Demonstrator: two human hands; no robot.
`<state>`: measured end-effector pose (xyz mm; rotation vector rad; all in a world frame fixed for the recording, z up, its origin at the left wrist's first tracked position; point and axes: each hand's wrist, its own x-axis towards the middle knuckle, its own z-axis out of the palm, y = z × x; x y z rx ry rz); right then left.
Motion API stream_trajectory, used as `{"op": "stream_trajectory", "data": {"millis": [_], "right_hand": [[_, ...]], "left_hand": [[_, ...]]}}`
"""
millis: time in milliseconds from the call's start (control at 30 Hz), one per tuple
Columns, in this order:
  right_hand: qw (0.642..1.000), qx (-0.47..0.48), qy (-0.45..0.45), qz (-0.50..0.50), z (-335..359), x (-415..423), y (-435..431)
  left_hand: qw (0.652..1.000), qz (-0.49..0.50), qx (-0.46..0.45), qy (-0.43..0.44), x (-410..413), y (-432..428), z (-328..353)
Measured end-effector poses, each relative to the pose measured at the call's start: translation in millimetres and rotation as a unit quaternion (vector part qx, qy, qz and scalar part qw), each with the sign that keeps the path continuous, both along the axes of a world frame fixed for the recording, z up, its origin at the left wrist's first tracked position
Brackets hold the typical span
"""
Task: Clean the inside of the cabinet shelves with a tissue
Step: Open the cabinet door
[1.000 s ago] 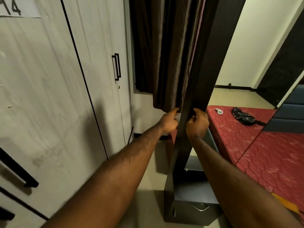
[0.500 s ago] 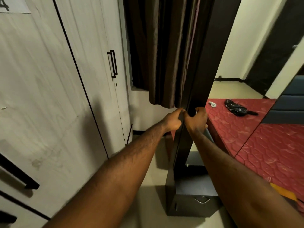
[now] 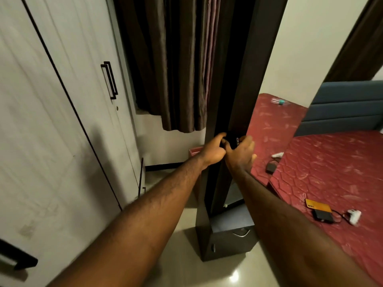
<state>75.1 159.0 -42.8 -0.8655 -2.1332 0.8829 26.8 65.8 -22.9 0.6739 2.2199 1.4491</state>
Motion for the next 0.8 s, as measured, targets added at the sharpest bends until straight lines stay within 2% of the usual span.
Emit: {"op": "stream_trajectory", "data": {"millis": [33, 133, 233, 333, 500, 667, 800], "right_hand": [[1.0, 0.023, 0.002, -0.001, -0.6, 4.1, -1.2], [0.981, 0.192, 0.019, 0.015, -4.5, 17.8, -3.0], [0.952, 0.281, 0.054, 0.106, -4.1, 23.1, -4.5], [0.94, 0.308, 0.048, 0.139, -1.3, 22.7, -5.3], [0.925, 0.374, 0.014, 0.069, -15.2, 40.9, 3.0], [0.909, 0.413, -0.009, 0.048, -26.8, 64.9, 14.1], [0.913, 0.408, -0.001, 0.018, -35.2, 76.6, 19.3]], "left_hand": [[1.0, -0.002, 0.019, -0.005, 1.6, -0.9, -1.1], [0.998, -0.002, 0.055, -0.029, 6.1, -2.5, -3.1], [0.996, 0.009, 0.086, -0.03, 10.9, -4.3, 1.6], [0.994, 0.014, 0.101, -0.029, 17.9, -5.1, 4.3], [0.994, -0.005, 0.109, 0.004, 35.8, 3.0, -1.8], [0.994, -0.03, 0.1, 0.034, 49.3, 12.7, -3.7], [0.994, -0.041, 0.099, 0.027, 53.5, 23.5, -1.6]]}}
